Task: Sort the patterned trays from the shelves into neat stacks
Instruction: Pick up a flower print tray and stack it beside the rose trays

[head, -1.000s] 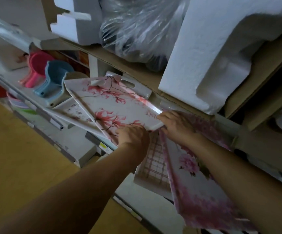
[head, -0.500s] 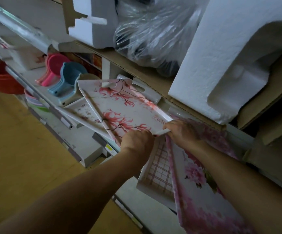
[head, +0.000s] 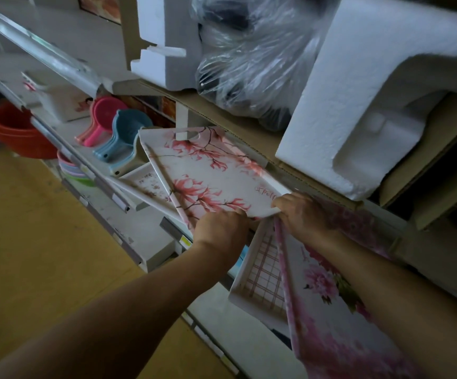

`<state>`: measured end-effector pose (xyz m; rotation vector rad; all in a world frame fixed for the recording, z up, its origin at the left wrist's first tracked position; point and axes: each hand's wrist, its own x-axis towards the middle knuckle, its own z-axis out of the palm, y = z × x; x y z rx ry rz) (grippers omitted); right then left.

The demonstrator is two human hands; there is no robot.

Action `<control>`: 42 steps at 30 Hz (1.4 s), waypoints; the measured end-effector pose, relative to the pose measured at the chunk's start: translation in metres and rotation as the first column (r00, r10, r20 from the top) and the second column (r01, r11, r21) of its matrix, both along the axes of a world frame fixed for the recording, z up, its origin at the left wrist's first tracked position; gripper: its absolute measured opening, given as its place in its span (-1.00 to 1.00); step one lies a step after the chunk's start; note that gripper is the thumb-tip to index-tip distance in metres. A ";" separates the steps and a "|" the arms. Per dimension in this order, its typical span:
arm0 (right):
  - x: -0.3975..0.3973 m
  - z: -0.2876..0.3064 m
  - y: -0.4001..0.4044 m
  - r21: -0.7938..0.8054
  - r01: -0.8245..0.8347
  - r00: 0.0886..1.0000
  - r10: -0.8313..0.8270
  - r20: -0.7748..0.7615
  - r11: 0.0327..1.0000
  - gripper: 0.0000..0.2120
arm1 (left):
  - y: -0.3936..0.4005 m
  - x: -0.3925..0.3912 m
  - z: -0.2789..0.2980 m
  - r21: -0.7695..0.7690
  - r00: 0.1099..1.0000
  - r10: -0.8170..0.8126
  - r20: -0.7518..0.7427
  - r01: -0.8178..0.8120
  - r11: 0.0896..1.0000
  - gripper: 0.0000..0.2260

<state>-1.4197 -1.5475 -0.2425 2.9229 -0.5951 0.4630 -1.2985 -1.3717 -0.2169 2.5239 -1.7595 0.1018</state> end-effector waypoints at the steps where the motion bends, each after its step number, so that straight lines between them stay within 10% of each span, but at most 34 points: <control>1: 0.000 0.001 0.002 -0.002 -0.006 1.000 0.006 0.015 1.000 -0.86 | 0.003 0.000 0.002 -0.003 1.000 0.002 0.003 -0.002 1.000 -0.83; 42: 0.138 0.059 0.389 -0.177 -0.291 0.933 0.320 0.164 0.940 -0.84 | 0.429 0.118 0.061 -0.094 0.965 0.236 0.111 -0.227 0.969 -0.70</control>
